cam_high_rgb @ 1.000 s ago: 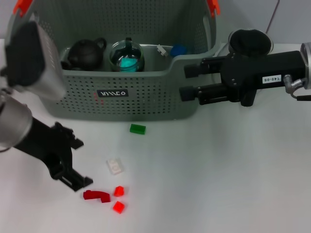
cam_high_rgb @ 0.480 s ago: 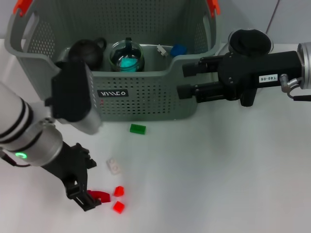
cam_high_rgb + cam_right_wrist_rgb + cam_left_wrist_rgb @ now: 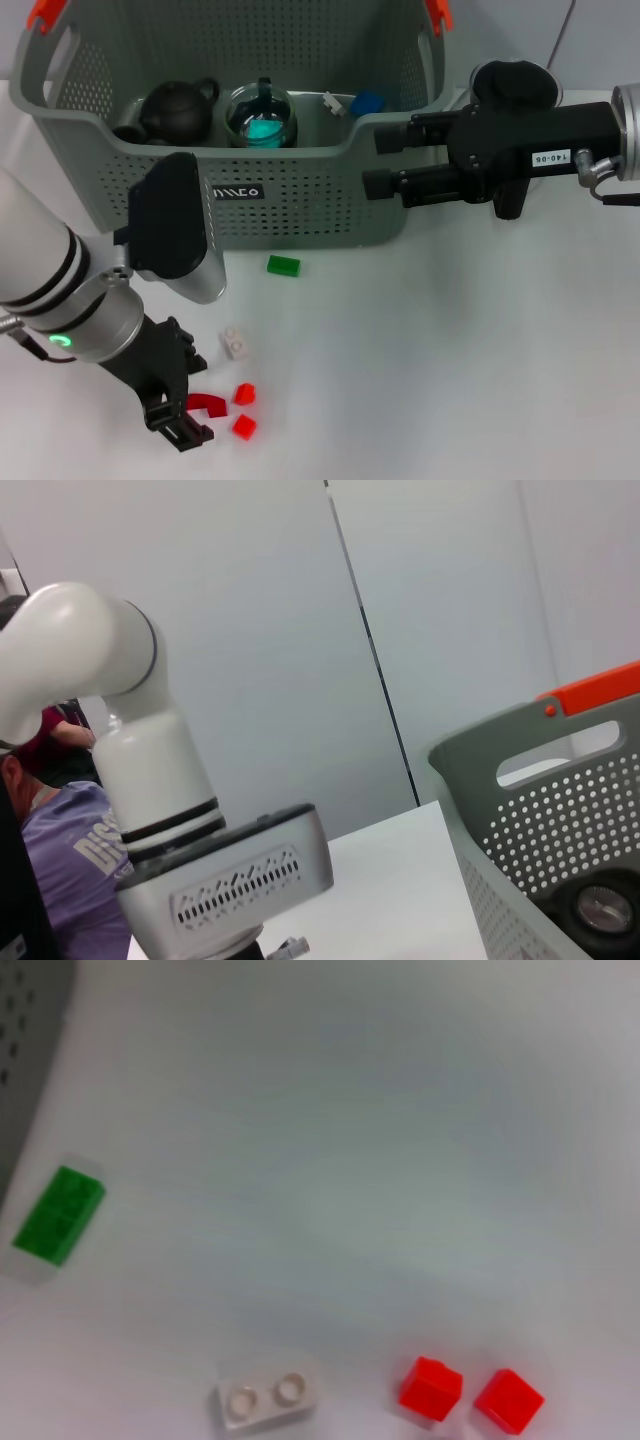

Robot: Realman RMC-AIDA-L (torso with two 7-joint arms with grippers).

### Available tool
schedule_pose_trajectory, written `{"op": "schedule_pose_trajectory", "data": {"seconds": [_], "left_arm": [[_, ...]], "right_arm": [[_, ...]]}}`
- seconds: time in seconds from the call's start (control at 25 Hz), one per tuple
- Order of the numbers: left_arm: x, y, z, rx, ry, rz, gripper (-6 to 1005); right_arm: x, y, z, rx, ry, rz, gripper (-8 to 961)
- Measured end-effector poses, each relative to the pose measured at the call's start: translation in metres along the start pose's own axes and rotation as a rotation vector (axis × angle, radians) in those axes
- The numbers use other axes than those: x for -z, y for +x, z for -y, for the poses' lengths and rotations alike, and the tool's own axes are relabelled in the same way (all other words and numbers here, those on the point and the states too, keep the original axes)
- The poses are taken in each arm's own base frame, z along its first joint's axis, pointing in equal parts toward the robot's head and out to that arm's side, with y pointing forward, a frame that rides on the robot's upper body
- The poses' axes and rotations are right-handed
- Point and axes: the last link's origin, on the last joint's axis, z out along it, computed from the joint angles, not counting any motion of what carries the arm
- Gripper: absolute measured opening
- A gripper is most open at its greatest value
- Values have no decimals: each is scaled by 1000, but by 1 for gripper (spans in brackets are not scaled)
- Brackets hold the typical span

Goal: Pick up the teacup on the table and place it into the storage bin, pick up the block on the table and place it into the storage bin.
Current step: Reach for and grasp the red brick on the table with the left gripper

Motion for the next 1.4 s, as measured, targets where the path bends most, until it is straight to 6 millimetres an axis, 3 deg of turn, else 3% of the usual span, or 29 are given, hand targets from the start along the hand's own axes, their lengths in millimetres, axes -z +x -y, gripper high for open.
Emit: {"op": "schedule_pose_trajectory", "data": {"seconds": [0.16, 0.24, 0.44, 0.88, 1.4], "left_arm": [[-4, 0, 0, -3, -3, 0, 900], [-5, 1, 0, -7, 1, -2, 798], [-9, 3, 0, -20, 9, -1, 787], [-14, 3, 1, -27, 6, 2, 630], [-15, 4, 3, -30, 20, -5, 587]], "right_arm": [[0, 0, 0, 0, 0, 0, 777], [0, 0, 0, 1, 0, 1, 777], [0, -1, 0, 1, 0, 1, 777], [0, 0, 0, 1, 1, 2, 776], [0, -1, 0, 4, 3, 2, 776]]}}
